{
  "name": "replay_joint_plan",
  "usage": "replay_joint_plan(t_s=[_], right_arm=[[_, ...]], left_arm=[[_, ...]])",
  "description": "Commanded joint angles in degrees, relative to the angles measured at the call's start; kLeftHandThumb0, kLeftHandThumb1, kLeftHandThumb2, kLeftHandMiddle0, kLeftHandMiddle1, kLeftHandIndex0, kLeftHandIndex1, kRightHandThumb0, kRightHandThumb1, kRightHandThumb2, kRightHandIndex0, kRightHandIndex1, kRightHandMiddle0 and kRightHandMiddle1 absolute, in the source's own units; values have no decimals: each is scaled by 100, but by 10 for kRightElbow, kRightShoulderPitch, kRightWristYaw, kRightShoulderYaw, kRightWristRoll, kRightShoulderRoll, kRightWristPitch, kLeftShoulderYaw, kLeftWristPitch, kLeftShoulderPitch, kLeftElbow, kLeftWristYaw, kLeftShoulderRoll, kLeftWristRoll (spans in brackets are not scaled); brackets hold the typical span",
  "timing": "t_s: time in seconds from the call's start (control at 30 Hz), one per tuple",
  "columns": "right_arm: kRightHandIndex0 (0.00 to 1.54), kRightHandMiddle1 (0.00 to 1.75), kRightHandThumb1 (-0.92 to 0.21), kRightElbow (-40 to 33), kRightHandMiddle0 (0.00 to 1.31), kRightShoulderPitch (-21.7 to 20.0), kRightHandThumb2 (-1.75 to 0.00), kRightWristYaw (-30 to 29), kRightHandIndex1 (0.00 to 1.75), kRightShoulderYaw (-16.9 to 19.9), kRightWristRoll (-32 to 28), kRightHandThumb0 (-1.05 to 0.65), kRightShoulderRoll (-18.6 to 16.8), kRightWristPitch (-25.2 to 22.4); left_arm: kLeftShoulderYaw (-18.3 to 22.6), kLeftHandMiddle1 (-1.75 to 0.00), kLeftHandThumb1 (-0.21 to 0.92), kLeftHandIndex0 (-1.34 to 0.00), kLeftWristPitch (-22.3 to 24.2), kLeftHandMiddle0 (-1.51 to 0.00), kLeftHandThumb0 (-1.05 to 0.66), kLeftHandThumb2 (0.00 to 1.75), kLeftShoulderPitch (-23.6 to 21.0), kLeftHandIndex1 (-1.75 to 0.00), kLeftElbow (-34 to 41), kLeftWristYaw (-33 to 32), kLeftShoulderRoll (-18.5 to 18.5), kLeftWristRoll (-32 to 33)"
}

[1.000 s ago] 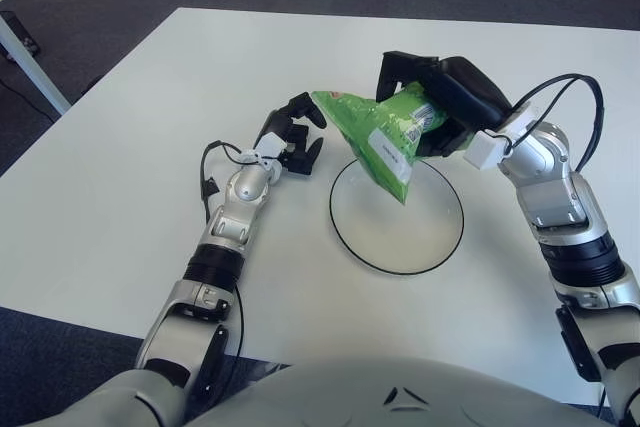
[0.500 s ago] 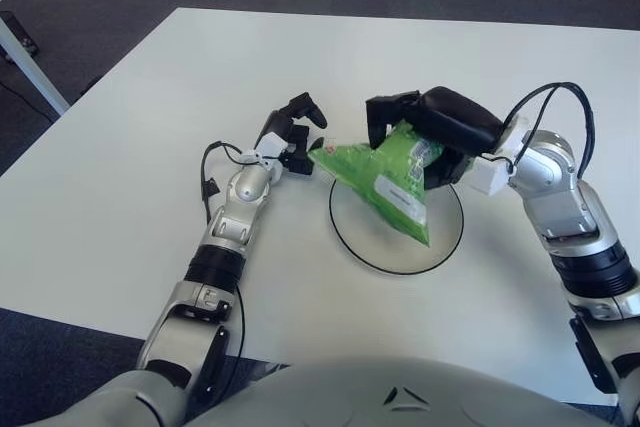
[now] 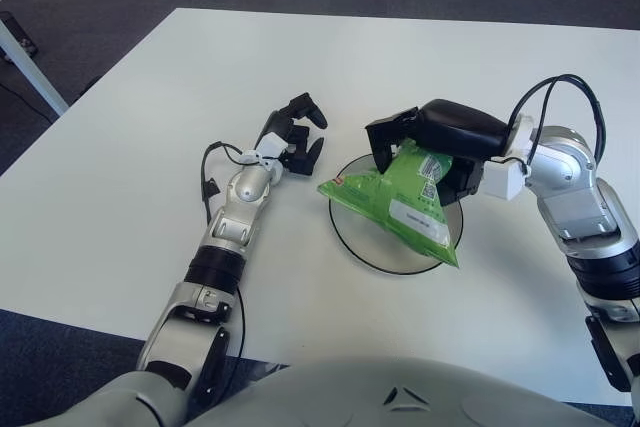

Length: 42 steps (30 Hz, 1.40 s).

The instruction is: Put the snack into the plate.

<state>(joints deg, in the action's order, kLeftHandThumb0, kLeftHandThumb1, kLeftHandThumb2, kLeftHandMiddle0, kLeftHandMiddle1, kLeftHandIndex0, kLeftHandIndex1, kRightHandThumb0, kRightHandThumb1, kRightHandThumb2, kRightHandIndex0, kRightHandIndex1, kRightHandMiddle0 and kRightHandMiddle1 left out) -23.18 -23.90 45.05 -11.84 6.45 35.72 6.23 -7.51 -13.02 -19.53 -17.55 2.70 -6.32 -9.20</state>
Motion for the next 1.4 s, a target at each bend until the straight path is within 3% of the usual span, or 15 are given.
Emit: replay_joint_plan(t_s=[0.0, 0.07, 0.17, 0.33, 0.43, 0.73, 1.07, 1.37], right_arm=[[20, 154, -26, 13, 26, -12, -114, 51, 155, 2, -66, -29, 11, -16], [10, 142, -23, 25, 13, -22, -112, 73, 146, -1, -84, -35, 15, -3], [3, 110, -24, 53, 4, -42, -105, 104, 92, -6, -96, -46, 21, 46], [0, 61, -34, 98, 0, -63, -91, 130, 23, 11, -101, -61, 36, 139], [0, 42, -42, 122, 0, -74, -84, 135, 7, 8, -91, -67, 38, 196], [0, 5, -62, 183, 0, -97, -59, 124, 0, 9, -72, -85, 44, 316], [0, 0, -65, 201, 0, -101, -51, 122, 0, 24, -86, -91, 63, 312], [0, 0, -69, 184, 0, -83, -45, 118, 0, 62, -101, -94, 101, 267]], left_arm=[[-1, -175, 27, -65, -1, -129, -50, 137, 27, -175, -37, 6, 5, 5], [0, -175, 27, -65, -10, -129, -50, 137, 24, -175, -43, 6, 4, 6], [0, -175, 27, -65, -21, -130, -50, 137, 19, -175, -55, 11, 1, 8], [6, -175, 28, -64, -37, -130, -49, 136, 7, -175, -81, 23, 2, 23], [9, -175, 28, -64, -46, -131, -49, 136, 3, -175, -94, 24, 2, 29], [13, -175, 30, -63, -53, -129, -49, 134, -1, -175, -111, 40, 2, 47], [16, -175, 34, -59, -56, -125, -47, 128, -7, -175, -124, 39, 4, 47], [13, -175, 32, -61, -66, -127, -48, 131, -5, -175, -125, 23, 5, 31]])
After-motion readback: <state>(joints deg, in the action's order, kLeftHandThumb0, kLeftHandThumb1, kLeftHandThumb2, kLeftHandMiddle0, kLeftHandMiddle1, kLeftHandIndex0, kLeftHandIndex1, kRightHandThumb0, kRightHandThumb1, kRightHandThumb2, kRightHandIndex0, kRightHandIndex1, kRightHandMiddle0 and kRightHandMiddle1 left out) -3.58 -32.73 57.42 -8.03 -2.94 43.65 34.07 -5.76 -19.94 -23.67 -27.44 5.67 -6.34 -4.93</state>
